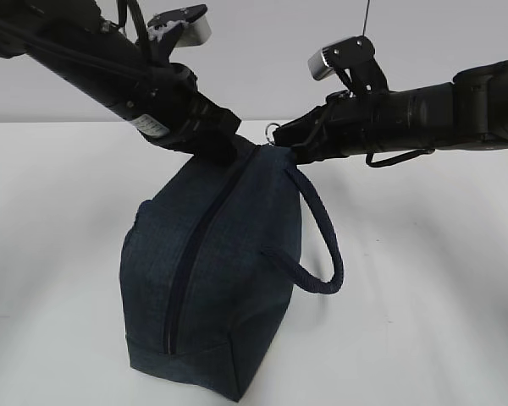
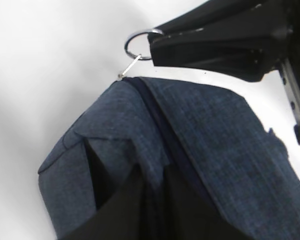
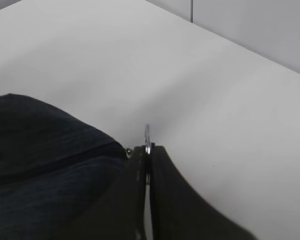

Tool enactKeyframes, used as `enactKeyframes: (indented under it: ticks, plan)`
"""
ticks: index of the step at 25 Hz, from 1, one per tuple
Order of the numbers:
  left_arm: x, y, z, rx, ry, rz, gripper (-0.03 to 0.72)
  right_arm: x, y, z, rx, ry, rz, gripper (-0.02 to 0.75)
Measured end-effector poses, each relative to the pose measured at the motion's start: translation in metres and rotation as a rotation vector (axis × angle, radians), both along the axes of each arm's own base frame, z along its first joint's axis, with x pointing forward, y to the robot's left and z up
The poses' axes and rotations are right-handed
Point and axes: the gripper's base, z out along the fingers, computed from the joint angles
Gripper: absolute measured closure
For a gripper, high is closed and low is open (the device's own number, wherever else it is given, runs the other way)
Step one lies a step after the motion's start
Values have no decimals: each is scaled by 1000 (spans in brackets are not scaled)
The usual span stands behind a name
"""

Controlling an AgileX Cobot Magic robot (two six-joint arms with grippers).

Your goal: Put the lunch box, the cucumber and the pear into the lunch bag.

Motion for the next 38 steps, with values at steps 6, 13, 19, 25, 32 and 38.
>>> enactKeyframes:
  ticks: [6,13,19,25,32,38]
  plan:
    - [0,1,8,2,-60,-14,664,0,0,0,0,0,0,738]
    - [-2,3,15,1,-86,-13,665,1,-1,-1,-4,6,-13,738]
    - [-3,4,18,2,-93,-16,665,2,-1,-6,-5,23,-16,738]
    - [-4,5,20,6,-100,-20,665,5,1,-22,-6,58,-7,738]
    - [-6,6,22,8,-106,-23,665,7,2,-33,-5,85,-5,738]
    - [-6,6,22,10,-107,-24,665,9,1,-43,-11,107,-13,738]
